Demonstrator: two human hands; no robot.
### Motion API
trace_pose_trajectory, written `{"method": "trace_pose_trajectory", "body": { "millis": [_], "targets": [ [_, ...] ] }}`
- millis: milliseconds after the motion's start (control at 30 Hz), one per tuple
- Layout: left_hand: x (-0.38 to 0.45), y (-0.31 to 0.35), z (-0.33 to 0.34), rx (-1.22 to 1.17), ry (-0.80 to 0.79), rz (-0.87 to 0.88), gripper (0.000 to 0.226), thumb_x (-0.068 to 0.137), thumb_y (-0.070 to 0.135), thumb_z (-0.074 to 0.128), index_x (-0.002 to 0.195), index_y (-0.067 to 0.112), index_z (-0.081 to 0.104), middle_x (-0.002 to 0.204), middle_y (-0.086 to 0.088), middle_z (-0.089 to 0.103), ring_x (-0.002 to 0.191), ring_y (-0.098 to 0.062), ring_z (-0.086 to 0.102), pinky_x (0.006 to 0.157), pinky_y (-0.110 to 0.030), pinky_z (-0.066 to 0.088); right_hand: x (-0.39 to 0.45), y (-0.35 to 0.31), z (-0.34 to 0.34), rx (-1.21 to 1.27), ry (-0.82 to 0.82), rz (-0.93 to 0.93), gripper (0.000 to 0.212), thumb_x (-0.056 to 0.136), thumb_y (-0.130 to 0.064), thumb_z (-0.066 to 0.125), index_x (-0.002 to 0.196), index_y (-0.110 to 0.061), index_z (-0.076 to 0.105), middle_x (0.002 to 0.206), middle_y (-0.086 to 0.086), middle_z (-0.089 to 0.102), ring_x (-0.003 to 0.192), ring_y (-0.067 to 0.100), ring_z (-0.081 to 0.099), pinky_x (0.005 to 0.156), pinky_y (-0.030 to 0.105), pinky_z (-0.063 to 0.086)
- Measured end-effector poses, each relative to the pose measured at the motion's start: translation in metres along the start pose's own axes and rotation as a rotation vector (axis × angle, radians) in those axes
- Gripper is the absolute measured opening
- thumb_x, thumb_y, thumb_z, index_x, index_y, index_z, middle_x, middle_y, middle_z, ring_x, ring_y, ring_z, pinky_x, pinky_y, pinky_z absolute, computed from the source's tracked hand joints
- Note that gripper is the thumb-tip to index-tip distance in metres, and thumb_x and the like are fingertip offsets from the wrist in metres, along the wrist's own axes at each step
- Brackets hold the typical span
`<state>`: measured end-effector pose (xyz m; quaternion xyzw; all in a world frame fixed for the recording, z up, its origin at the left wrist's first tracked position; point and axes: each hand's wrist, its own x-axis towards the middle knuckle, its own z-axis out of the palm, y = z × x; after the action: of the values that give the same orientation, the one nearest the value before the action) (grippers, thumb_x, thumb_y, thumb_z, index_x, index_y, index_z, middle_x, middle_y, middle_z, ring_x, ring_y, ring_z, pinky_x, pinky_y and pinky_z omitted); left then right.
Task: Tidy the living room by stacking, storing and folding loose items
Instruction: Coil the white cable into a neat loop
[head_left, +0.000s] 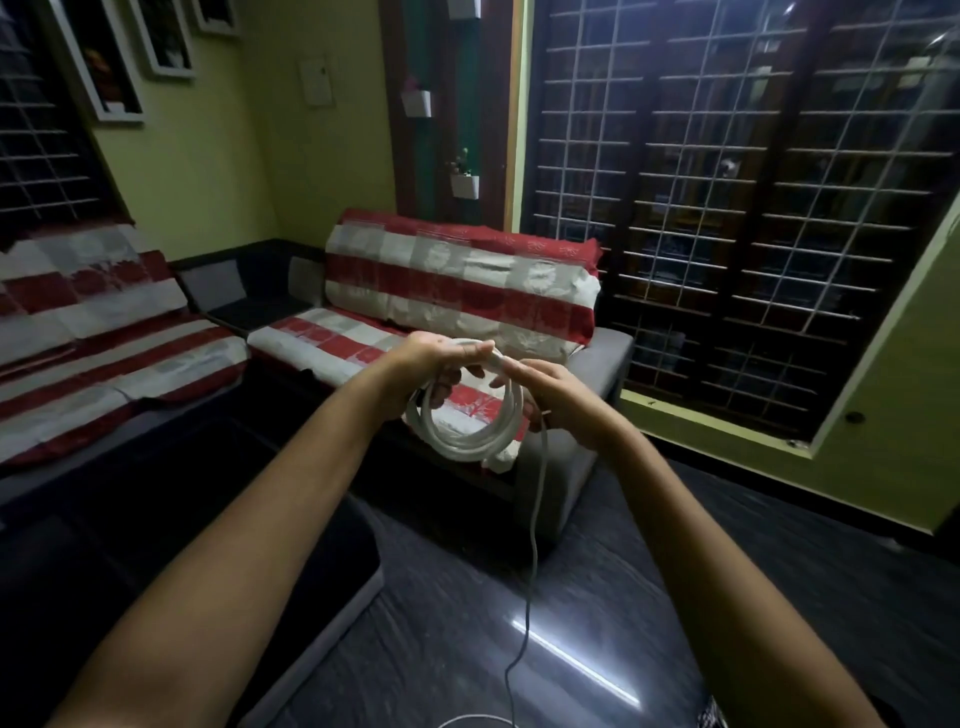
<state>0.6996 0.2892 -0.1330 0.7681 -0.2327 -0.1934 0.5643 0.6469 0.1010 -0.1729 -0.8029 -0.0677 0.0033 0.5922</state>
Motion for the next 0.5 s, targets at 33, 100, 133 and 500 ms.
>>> {"method": "trace_pose_trajectory", "body": {
  "millis": [33,100,133,500],
  "targets": [
    [-0.002,0.005,-0.001,-0.019,0.013,0.030,0.033,0.086,0.040,0.064,0.087,0.007,0.069,0.056,0.003,0.039,0.048,-0.009,0.033,0.041,-0.019,0.029,-0.002,0.001,-0.005,0.050,-0.083,0.002,0.058,0.084,-0.056,0.059,0.113,-0.006,0.062,0.063,-0.009,0.052,0.059,0.007,0.046,0.058,0.022,0.042],
    [-0.006,0.015,-0.006,-0.093,0.044,0.103,0.036,0.080,0.041,0.065,0.090,0.006,0.069,0.054,0.005,0.040,0.047,-0.009,0.033,0.041,-0.019,0.029,-0.005,0.007,-0.013,0.049,-0.198,-0.007,0.050,0.081,-0.050,0.065,0.112,-0.010,0.063,0.073,-0.007,0.058,0.064,0.007,0.050,0.061,0.020,0.044],
    [-0.006,0.019,-0.009,-0.150,0.062,0.147,0.040,0.078,0.042,0.064,0.094,0.005,0.068,0.054,0.006,0.042,0.045,-0.008,0.034,0.040,-0.018,0.029,-0.007,0.012,-0.015,0.038,-0.244,-0.015,0.050,0.078,-0.050,0.067,0.111,-0.013,0.064,0.079,-0.006,0.061,0.067,0.007,0.052,0.061,0.019,0.046],
    [0.001,0.023,0.022,-1.014,0.477,0.426,0.027,0.089,0.042,0.058,0.090,0.016,0.065,0.046,0.009,0.033,0.039,-0.004,0.032,0.040,-0.019,0.032,-0.002,0.001,0.055,0.318,0.105,-0.267,0.107,0.052,-0.092,0.052,0.141,-0.035,0.034,0.099,0.000,0.051,0.063,0.000,0.044,0.051,0.014,0.034]
  ]
}}
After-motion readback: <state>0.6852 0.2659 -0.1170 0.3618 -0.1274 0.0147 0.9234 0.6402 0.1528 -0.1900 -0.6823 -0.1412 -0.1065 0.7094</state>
